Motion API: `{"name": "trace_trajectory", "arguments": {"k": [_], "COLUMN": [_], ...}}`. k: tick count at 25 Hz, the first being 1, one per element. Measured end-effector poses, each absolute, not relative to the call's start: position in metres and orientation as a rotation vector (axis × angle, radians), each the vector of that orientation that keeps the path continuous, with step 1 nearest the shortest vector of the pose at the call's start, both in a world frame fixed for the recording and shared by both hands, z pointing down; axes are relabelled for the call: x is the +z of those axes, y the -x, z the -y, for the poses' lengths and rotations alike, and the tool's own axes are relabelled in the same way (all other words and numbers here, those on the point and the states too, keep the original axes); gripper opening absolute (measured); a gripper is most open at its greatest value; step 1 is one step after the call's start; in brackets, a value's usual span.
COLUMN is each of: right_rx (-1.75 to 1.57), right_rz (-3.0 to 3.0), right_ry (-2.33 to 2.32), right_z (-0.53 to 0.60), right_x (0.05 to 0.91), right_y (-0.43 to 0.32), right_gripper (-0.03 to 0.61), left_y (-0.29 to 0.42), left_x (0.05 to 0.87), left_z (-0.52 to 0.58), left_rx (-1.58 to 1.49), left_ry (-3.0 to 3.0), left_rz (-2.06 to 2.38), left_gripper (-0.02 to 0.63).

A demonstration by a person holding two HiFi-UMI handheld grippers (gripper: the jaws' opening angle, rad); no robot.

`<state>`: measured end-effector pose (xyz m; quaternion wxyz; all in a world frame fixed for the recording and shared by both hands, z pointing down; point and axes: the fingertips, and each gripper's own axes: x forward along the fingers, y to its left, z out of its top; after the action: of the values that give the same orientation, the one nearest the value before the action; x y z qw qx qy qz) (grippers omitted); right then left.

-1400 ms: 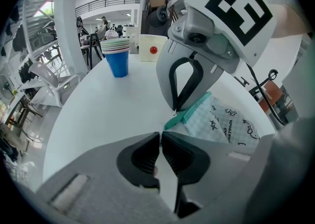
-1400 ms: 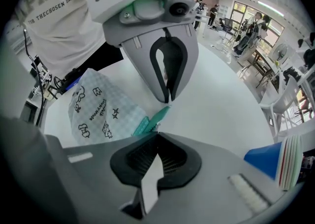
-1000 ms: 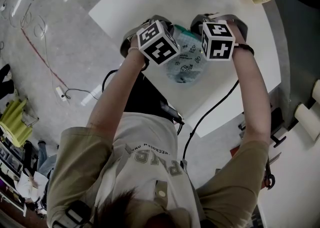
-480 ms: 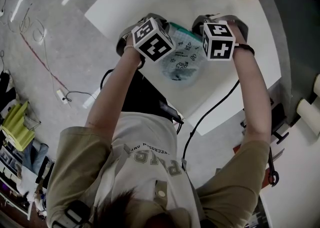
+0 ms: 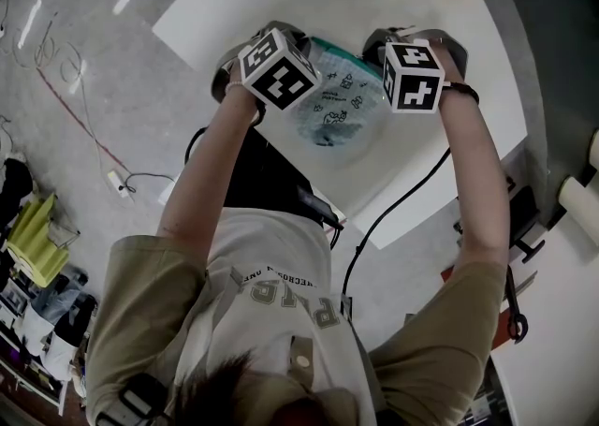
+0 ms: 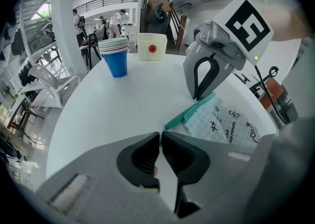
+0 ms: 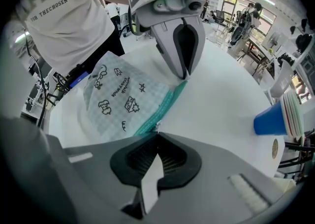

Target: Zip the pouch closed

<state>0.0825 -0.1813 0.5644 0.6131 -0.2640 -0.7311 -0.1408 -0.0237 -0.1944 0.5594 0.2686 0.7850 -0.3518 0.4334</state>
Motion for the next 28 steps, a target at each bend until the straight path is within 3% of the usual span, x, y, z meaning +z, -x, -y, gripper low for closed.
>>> {"name": "trace_trajectory", "arguments": {"k": [28], "right_rx": [-0.275], "right_rz": [1.670], "right_ry": [0.581], "right_z": [0.176], "right_x": [0.568], "right_y": [-0.121], "right_gripper": [0.002], "left_y": [0.020], "left_x": [0.563], "left_z": [0.199], "left_rx": [1.176], "left_ry": [-2.099], "left_rz": [0.962], "left_gripper": [0.034]}}
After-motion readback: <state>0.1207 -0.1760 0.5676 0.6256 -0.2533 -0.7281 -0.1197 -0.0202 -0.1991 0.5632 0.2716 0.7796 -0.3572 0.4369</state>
